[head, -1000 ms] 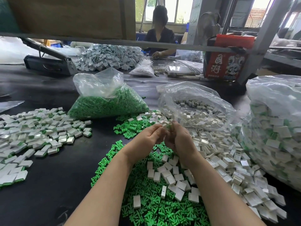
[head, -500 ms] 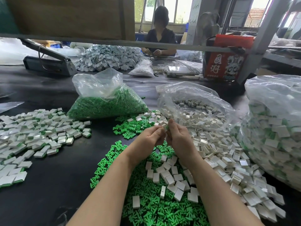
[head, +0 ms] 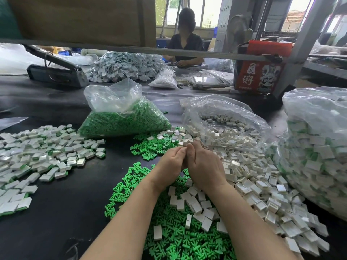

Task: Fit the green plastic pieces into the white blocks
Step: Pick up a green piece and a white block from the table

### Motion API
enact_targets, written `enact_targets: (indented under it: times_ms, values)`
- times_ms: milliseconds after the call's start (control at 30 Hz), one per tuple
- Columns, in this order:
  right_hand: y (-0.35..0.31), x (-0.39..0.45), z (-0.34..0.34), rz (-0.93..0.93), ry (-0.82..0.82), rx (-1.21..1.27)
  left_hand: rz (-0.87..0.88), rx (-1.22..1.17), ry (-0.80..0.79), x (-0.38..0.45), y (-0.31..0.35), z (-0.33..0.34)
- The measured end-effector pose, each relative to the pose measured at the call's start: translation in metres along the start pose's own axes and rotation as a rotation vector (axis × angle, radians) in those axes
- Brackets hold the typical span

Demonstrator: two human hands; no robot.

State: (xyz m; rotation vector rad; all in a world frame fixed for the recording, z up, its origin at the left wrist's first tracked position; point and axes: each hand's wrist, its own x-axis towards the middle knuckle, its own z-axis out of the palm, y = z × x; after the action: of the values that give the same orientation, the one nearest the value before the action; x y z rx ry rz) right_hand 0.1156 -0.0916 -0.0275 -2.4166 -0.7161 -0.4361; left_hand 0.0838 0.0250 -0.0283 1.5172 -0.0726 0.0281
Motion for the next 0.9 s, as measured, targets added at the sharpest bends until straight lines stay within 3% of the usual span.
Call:
enact_targets:
  times_ms: [233,633,700,900]
  values:
    - [-0.004,0.0,0.002,0.096,0.042,-0.132,0.029,0.1,0.076,0.003,-0.003,0.007]
    - [0.001,0.001,0.006,0.133,0.055,-0.083,0.018,0.117,0.085,0.002,-0.004,0.009]
    - [0.0,0.002,0.006,0.161,0.032,0.063,0.036,0.087,0.074,0.002,-0.003,0.008]
    - [0.0,0.007,0.0,0.391,0.027,0.85,0.166,0.03,0.118,0.0,0.005,0.004]
